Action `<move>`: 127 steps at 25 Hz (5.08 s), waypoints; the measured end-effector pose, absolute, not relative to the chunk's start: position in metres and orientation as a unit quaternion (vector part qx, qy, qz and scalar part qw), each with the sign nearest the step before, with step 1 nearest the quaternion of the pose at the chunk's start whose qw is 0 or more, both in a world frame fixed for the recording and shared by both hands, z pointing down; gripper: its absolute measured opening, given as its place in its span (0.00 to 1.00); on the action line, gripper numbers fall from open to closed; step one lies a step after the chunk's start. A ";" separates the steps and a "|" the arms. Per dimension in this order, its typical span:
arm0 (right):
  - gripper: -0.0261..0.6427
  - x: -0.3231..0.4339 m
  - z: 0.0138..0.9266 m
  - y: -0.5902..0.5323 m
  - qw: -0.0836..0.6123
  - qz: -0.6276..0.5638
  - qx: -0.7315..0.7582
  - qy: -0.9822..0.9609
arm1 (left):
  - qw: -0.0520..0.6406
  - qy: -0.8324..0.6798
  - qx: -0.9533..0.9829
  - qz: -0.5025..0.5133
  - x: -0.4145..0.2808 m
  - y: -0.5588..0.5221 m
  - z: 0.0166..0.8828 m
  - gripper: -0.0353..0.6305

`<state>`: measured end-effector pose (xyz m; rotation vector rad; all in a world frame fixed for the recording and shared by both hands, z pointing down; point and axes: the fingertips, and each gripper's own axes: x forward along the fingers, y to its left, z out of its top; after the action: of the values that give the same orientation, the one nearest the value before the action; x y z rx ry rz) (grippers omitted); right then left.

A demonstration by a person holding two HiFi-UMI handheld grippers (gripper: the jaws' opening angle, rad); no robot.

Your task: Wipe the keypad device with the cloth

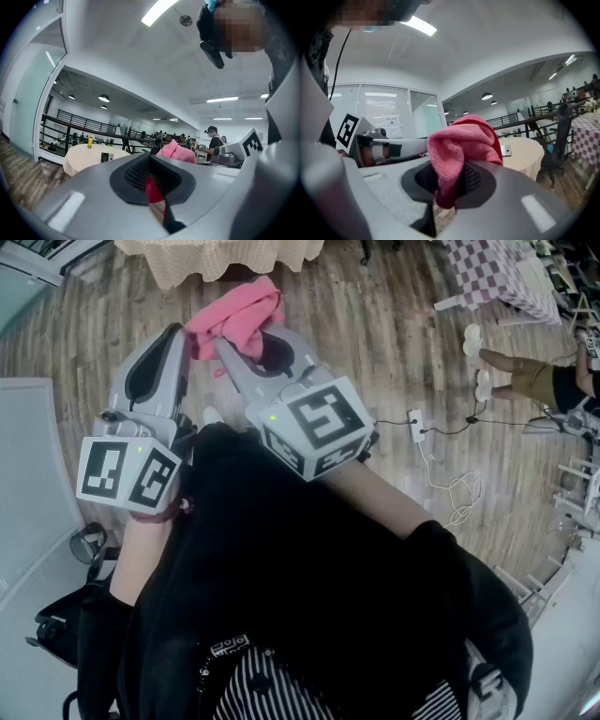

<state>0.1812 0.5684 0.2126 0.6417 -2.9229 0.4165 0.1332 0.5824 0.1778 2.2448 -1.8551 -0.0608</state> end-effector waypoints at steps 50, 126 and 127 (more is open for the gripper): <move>0.15 0.053 0.241 0.332 0.082 0.168 0.312 -0.932 | 0.143 -0.500 0.854 -0.032 0.025 0.327 0.194 0.04; 0.15 -0.092 0.291 -0.032 0.100 0.245 0.126 -0.956 | 0.184 -0.633 0.752 0.016 -0.100 -0.036 0.245 0.04; 0.15 -0.091 0.290 -0.035 0.099 0.247 0.127 -0.956 | 0.183 -0.632 0.753 0.017 -0.098 -0.039 0.245 0.04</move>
<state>-0.0913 -0.0350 0.2903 0.3756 -2.8264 0.7291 -0.0981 -0.0393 0.2445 2.1236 -1.7820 0.0486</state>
